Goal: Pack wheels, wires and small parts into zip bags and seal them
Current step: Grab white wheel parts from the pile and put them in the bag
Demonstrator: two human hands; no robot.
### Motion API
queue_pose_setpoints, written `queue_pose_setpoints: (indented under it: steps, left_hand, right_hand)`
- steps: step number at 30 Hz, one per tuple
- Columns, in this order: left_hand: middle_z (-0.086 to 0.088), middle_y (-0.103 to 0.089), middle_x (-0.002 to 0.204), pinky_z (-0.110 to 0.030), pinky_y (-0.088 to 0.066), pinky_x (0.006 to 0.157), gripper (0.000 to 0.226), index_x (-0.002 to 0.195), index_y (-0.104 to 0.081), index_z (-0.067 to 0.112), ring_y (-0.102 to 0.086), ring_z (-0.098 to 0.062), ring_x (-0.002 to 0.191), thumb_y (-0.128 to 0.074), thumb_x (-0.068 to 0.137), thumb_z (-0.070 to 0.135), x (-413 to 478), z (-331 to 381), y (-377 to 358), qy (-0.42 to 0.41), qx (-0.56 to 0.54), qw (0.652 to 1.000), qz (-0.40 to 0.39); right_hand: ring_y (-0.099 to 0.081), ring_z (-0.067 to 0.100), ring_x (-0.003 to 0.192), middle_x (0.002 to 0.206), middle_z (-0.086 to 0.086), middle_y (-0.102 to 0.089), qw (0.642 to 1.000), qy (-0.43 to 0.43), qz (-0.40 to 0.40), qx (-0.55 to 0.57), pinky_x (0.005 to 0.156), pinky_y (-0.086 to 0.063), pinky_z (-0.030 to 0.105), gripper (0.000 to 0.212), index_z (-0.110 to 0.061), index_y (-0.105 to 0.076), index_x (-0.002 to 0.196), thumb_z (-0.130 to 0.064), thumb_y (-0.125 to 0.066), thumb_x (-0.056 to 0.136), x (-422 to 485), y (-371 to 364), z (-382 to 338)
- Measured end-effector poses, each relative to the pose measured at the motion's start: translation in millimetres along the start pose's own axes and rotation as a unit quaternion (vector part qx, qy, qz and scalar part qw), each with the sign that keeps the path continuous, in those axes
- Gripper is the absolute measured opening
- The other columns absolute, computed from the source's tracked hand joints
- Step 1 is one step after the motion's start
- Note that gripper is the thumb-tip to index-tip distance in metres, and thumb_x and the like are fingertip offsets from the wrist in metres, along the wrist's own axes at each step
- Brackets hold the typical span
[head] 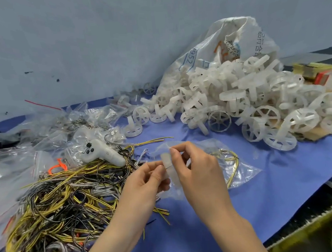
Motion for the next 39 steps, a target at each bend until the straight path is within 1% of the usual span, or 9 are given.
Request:
queue_pose_setpoints:
  steps: [6,11,15,19,23,28,34,37,39]
  left_hand:
    - [0.005,-0.076,0.088,-0.017,-0.051,0.072,0.032,0.093,-0.074,0.02,-0.068,-0.004,0.082,-0.052,0.094,-0.004,-1.1,9.4,-16.0,-0.039,0.069,0.993,-0.09]
    - [0.005,-0.064,0.07,-0.029,-0.046,0.068,0.018,0.075,-0.067,0.018,-0.053,-0.008,0.071,-0.05,0.076,0.011,6.9,17.6,-27.0,-0.057,0.109,0.983,-0.14]
    - [0.012,-0.05,0.075,-0.004,-0.04,0.063,0.034,0.079,-0.044,0.027,-0.053,0.011,0.06,-0.043,0.097,-0.002,10.6,13.6,-36.7,-0.12,0.192,0.959,-0.168]
    - [-0.002,-0.061,0.09,-0.008,-0.042,0.065,0.02,0.094,-0.065,0.001,-0.051,-0.006,0.079,-0.045,0.098,-0.001,20.2,-1.9,-42.0,-0.166,0.213,0.949,-0.163]
    - [0.006,-0.068,0.08,-0.017,-0.049,0.063,0.019,0.091,-0.072,0.021,-0.059,-0.003,0.072,-0.055,0.098,0.015,16.4,-4.5,-41.2,-0.292,0.306,0.898,-0.124]
    - [0.005,-0.064,0.082,-0.023,-0.046,0.069,0.024,0.088,-0.07,0.03,-0.056,-0.011,0.08,-0.055,0.085,0.011,9.5,-4.8,-43.1,-0.318,0.298,0.887,-0.154]
    - [0.021,-0.057,0.064,-0.003,-0.04,0.059,0.021,0.085,-0.037,0.025,-0.053,0.015,0.057,-0.057,0.086,0.018,10.8,10.2,-58.3,-0.225,0.24,0.932,-0.151]
    - [0.016,-0.044,0.128,0.011,-0.029,0.078,0.051,0.127,-0.049,0.013,-0.039,0.03,0.095,-0.06,0.084,-0.012,8.2,-4.9,-56.0,-0.242,0.387,0.879,-0.138]
    - [0.007,-0.045,0.133,0.003,-0.034,0.09,0.058,0.139,-0.042,-0.002,-0.047,0.009,0.116,-0.062,0.085,-0.008,6.2,-10.0,-46.6,-0.225,0.444,0.864,-0.076]
  right_hand:
    - [-0.064,0.02,0.076,0.089,-0.008,-0.068,0.991,0.086,0.031,-0.102,0.06,-0.05,0.041,0.017,-0.027,-0.065,0.097,-0.039,-0.053,0.1,-12.3,-1.6,-18.4]
    - [-0.066,0.024,0.071,0.088,-0.007,-0.068,0.983,0.118,0.036,-0.139,0.052,-0.05,0.04,0.015,-0.026,-0.066,0.095,-0.037,-0.056,0.098,-15.2,-6.3,-24.2]
    - [-0.066,0.021,0.077,0.089,-0.007,-0.07,0.986,0.105,0.027,-0.126,0.059,-0.049,0.038,0.017,-0.026,-0.068,0.096,-0.037,-0.056,0.097,-11.1,-3.9,-19.2]
    - [-0.066,0.022,0.084,0.094,-0.007,-0.07,0.988,0.08,0.002,-0.129,0.066,-0.05,0.04,0.015,-0.028,-0.068,0.099,-0.038,-0.057,0.097,-7.3,-0.6,-12.3]
    - [-0.064,0.025,0.08,0.09,-0.008,-0.069,0.988,0.054,0.048,-0.137,0.061,-0.048,0.038,0.017,-0.027,-0.066,0.096,-0.04,-0.055,0.097,-3.5,8.5,-6.1]
    - [-0.066,0.029,0.068,0.083,-0.004,-0.069,0.98,0.077,0.067,-0.172,0.052,-0.046,0.036,0.011,-0.025,-0.067,0.09,-0.034,-0.063,0.094,-7.2,4.6,-11.3]
    - [-0.065,0.026,0.068,0.083,-0.005,-0.07,0.984,0.086,0.07,-0.139,0.054,-0.044,0.037,0.007,-0.022,-0.07,0.088,-0.028,-0.067,0.092,-5.9,3.4,-11.5]
    - [-0.063,0.017,0.072,0.086,-0.012,-0.068,0.988,0.103,0.032,-0.107,0.058,-0.047,0.037,0.008,-0.027,-0.069,0.091,-0.031,-0.063,0.094,-7.8,2.2,-12.6]
    - [-0.061,0.013,0.07,0.085,-0.015,-0.067,0.989,0.111,0.017,-0.1,0.058,-0.048,0.036,0.007,-0.03,-0.068,0.091,-0.033,-0.062,0.094,-9.6,0.2,-14.8]
Point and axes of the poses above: each hand's wrist, its own x-axis towards the middle knuckle, its own y-axis out of the back of the hand, z = x × y, the point moved 3 cm from there along x, towards the middle knuckle
